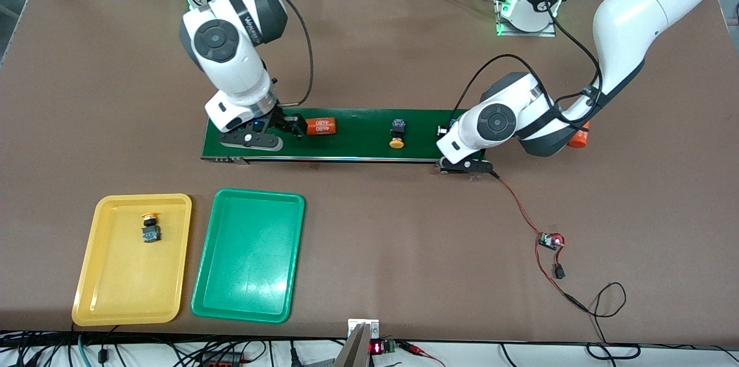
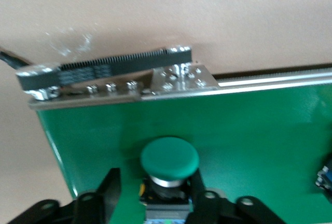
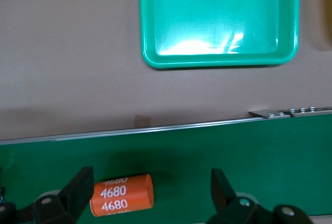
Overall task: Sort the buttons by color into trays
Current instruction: 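Place the green button on the belt while the right gripper returns, then grasp the yellow button with the right gripper while the left grasps battery, then drop the yellow button into the yellow tray while the left places battery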
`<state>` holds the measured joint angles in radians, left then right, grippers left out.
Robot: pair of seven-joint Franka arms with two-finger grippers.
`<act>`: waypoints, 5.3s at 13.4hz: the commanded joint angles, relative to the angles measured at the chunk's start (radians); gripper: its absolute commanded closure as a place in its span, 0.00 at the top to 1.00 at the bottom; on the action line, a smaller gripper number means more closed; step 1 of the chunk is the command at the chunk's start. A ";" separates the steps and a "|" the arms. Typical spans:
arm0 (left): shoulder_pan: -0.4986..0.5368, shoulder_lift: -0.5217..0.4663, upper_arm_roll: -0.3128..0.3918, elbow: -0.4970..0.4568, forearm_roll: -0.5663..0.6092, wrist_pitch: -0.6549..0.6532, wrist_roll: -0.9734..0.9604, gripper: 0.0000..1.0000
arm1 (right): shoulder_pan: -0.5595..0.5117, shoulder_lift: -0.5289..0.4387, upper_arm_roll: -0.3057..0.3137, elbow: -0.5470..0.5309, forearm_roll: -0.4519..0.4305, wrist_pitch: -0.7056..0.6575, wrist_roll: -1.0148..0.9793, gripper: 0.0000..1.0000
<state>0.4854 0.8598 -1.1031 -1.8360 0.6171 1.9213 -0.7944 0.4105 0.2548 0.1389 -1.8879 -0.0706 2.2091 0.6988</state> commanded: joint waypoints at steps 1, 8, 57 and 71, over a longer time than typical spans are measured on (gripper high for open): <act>0.025 -0.034 -0.033 0.075 0.020 -0.114 0.004 1.00 | -0.001 0.004 0.004 -0.010 -0.020 0.029 0.028 1.00; 0.137 -0.035 -0.073 0.330 0.035 -0.406 0.225 1.00 | 0.056 0.092 0.108 0.016 -0.157 0.087 0.309 1.00; -0.281 -0.503 0.516 -0.227 -0.464 0.436 1.860 0.11 | -0.126 0.313 -0.173 0.451 0.017 -0.319 -0.404 0.15; -0.311 -0.594 0.509 -0.269 -0.474 0.356 1.659 1.00 | -0.507 0.497 -0.185 0.417 -0.132 0.225 -0.978 0.16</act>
<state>0.1239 0.3599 -0.5890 -2.0895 0.1389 2.3586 0.9567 -0.0609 0.7078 -0.0592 -1.4582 -0.1816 2.3279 -0.2391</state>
